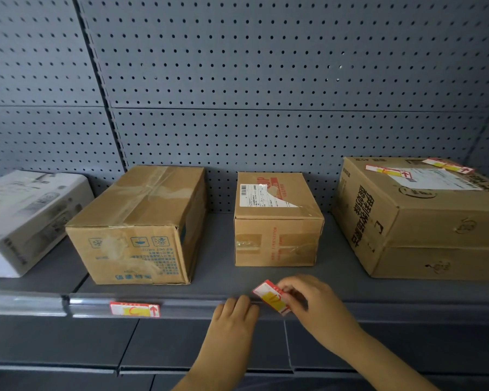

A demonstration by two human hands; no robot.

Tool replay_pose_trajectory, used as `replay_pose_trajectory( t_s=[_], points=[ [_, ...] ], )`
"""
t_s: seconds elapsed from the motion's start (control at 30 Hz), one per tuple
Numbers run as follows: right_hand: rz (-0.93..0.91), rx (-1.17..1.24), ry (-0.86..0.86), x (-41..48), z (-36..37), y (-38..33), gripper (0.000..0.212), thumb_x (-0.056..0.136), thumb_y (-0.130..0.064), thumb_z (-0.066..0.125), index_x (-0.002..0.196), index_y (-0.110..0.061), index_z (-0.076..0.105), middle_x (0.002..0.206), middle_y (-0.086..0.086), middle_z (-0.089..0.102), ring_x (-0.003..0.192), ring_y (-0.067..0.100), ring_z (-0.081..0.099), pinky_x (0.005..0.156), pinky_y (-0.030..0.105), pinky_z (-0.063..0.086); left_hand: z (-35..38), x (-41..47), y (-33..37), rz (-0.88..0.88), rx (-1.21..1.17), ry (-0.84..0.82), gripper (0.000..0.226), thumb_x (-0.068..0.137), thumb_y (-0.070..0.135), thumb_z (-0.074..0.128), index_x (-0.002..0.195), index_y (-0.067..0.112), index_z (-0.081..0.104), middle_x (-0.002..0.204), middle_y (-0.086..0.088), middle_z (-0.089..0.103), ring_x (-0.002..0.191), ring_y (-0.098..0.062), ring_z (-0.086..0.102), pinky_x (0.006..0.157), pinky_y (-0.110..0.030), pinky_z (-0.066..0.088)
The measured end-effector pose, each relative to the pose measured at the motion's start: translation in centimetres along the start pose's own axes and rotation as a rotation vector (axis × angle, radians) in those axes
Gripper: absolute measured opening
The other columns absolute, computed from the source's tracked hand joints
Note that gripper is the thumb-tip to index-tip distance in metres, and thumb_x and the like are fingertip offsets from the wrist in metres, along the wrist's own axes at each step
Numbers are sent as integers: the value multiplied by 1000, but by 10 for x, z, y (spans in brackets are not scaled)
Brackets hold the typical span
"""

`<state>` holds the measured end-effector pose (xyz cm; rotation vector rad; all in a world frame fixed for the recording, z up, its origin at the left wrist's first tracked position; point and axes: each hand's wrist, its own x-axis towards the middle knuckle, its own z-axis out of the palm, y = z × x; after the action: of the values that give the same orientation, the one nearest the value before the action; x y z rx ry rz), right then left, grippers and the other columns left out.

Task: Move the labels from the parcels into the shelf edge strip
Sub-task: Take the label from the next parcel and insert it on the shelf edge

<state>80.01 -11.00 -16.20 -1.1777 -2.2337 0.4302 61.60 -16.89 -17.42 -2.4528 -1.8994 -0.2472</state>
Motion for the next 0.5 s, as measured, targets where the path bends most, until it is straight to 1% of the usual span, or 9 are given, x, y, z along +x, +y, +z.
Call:
replay_pose_trajectory(
  t_s=[0.1, 0.13, 0.2, 0.23, 0.27, 0.3, 0.33, 0.37, 0.5],
  points=[
    [-53, -120, -37, 0, 2, -1, 19, 91, -30, 56, 110, -32, 57, 106, -14, 58, 99, 2, 51, 81, 23, 48, 1, -1, -2, -21, 5, 13, 49, 63, 22, 78, 109, 24, 62, 109, 1, 59, 100, -20, 60, 84, -29, 48],
    [-61, -125, -45, 1, 3, -2, 20, 92, -31, 55, 111, -32, 57, 107, -14, 57, 99, 2, 50, 82, 22, 47, 3, -1, -3, -20, 15, -15, 49, 74, 20, 68, 120, 24, 54, 119, 0, 53, 110, -21, 53, 92, -31, 42],
    [-76, -142, -70, 1, 4, -3, 21, 93, -32, 53, 114, -32, 57, 108, -14, 58, 99, 2, 50, 81, 22, 47, 8, -4, -7, 3, 18, 62, 53, 85, 14, 51, 135, 23, 38, 132, -1, 42, 121, -24, 41, 101, -33, 32],
    [-82, -153, -83, 1, 5, -4, 21, 94, -32, 52, 115, -32, 57, 108, -13, 58, 99, 3, 50, 81, 23, 48, 7, -5, -7, 25, 27, 82, 55, 83, 15, 56, 135, 22, 41, 130, -2, 45, 118, -24, 44, 99, -33, 36],
    [-86, -163, -93, 1, 5, -5, 22, 94, -31, 51, 116, -32, 56, 108, -13, 59, 100, 4, 50, 81, 24, 48, 6, -5, -7, 56, 40, 60, 56, 74, 19, 68, 128, 22, 51, 120, -1, 54, 108, -22, 54, 92, -31, 44],
    [-87, -168, -97, 2, 5, -5, 22, 95, -31, 50, 116, -32, 56, 108, -12, 59, 100, 4, 51, 81, 24, 48, 4, -6, -8, 72, 16, 49, 59, 58, 23, 80, 114, 23, 63, 105, 2, 62, 92, -18, 63, 79, -28, 52],
    [-83, -170, -100, 2, 6, -6, 22, 95, -30, 50, 116, -33, 55, 108, -12, 60, 100, 4, 51, 81, 24, 48, -1, -7, -7, 84, 19, 46, 60, 44, 25, 86, 101, 25, 70, 91, 5, 66, 79, -14, 66, 67, -24, 55],
    [-74, -170, -100, 2, 6, -6, 22, 95, -30, 50, 117, -33, 54, 109, -13, 59, 100, 4, 51, 82, 24, 48, -3, -8, -8, 90, 8, 68, 58, 40, 25, 87, 96, 26, 71, 86, 7, 67, 73, -12, 67, 62, -23, 55],
    [-42, -164, -101, 0, 6, -7, 26, 94, -32, 51, 119, -36, 49, 112, -18, 57, 103, 1, 50, 83, 20, 47, -6, -10, -8, 89, -16, 69, 48, 61, 21, 77, 108, 24, 66, 101, 3, 65, 91, -17, 65, 76, -28, 53]
  ],
)
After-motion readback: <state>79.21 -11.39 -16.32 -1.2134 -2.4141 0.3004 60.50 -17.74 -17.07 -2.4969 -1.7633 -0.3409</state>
